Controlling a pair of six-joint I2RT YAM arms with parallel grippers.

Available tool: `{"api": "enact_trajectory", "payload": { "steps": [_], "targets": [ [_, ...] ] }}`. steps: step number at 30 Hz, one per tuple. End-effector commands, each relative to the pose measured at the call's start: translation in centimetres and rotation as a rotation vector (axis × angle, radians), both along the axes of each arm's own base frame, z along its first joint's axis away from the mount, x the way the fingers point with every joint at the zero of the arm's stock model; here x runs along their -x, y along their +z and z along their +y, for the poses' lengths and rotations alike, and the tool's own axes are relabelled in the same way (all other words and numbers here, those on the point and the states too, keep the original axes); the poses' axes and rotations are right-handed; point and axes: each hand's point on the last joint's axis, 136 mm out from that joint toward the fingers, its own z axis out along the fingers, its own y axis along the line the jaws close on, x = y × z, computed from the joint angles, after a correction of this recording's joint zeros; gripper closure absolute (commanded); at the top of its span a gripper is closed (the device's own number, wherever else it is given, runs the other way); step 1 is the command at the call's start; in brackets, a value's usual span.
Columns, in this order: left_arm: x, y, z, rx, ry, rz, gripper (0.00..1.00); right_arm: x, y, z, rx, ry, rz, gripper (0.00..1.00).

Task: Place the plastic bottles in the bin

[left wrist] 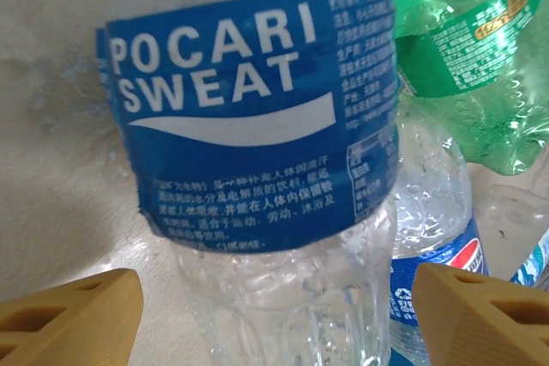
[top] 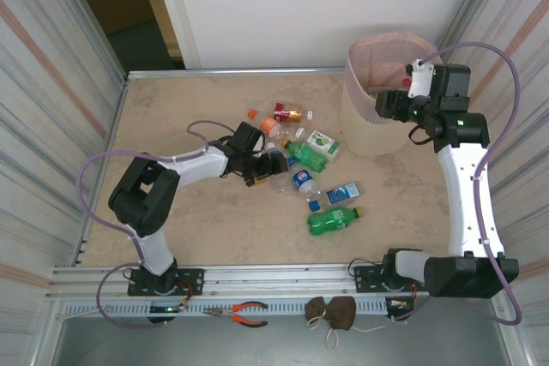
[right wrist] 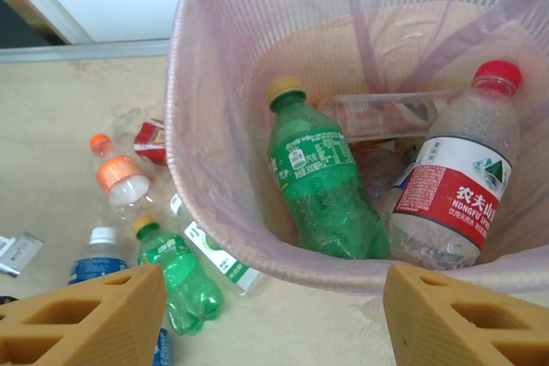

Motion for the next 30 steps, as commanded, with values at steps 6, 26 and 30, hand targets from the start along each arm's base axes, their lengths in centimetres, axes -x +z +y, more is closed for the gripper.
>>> {"api": "enact_trajectory", "payload": {
  "steps": [6,26,30],
  "targets": [
    [0.4,-1.1,-1.4,0.053,0.003,0.04,0.21,0.7,0.8,0.5,-0.016,0.012,-0.021,0.33],
    [0.1,-0.5,0.0,0.022,0.015,-0.003,0.4,1.3,1.4,0.8,-0.01,0.027,-0.033,0.33],
    [-0.1,1.5,1.0,0.022,0.01,-0.064,0.41,1.8,2.2,1.3,-0.024,0.039,-0.053,0.33]
  ]
}}
